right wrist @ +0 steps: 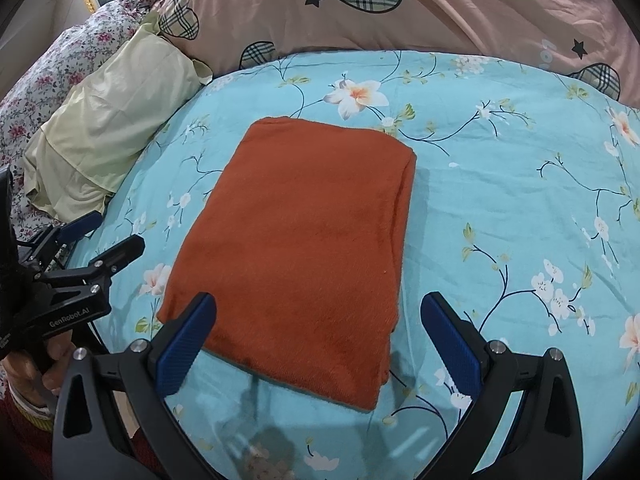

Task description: Fold small clothes

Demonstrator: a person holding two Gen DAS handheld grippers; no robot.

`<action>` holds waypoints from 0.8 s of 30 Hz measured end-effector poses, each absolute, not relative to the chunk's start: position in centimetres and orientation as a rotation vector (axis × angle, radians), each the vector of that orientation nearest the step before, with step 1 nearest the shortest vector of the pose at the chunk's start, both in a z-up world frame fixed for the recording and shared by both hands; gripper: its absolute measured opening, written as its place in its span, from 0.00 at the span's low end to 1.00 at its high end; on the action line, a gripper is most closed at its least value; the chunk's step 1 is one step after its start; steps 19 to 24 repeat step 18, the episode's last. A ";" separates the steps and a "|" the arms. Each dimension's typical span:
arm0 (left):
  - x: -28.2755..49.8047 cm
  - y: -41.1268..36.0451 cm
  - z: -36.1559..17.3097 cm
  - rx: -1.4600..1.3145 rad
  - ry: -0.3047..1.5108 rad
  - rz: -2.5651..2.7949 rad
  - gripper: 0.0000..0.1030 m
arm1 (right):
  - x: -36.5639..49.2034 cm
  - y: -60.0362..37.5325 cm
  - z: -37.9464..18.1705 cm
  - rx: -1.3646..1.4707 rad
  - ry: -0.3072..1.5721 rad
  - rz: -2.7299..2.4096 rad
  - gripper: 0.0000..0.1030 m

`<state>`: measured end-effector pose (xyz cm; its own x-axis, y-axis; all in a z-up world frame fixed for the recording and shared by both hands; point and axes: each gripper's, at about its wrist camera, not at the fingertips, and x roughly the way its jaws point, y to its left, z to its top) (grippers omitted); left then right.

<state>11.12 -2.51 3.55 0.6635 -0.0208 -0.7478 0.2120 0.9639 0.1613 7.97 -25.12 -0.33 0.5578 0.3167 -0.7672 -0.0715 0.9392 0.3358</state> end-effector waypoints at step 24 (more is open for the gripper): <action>11.7 -2.4 3.3 0.229 0.852 -0.119 0.88 | 8.9 -25.4 -1.4 0.296 0.970 0.229 0.99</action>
